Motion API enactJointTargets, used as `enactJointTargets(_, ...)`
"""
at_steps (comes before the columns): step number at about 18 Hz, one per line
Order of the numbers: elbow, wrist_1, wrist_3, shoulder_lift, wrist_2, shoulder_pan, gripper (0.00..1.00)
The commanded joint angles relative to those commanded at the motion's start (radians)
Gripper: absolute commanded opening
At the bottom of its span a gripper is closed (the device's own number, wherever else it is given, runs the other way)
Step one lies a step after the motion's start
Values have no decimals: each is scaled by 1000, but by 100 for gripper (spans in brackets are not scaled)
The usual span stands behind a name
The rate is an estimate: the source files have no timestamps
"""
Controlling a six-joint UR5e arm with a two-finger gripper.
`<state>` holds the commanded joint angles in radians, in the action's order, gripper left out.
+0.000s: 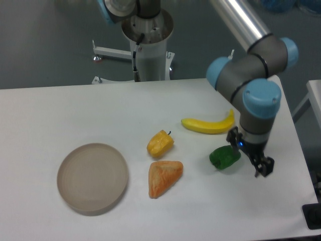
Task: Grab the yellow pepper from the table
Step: 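Move the gripper over the yellow bell pepper and lower onto it, then close the gripper around the yellow bell pepper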
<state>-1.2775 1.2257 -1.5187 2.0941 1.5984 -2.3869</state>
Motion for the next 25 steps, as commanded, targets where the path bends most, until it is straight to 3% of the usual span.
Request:
enactJointTargets(4,-133,-11,81,-81,-14,20,100)
enactJointTargets(7,-207,-20,167,-123,-8,84,100)
enactJointTargets(10,-229,-31,256,-129,2,153,100)
enactJointTargets(19,-295,-48,385,-126,0,253,100)
enactJointTargets(22,-339,-83,393,-126,0,256,100)
enactJointTargets(25,-381,-156,396,-121,2,256,100)
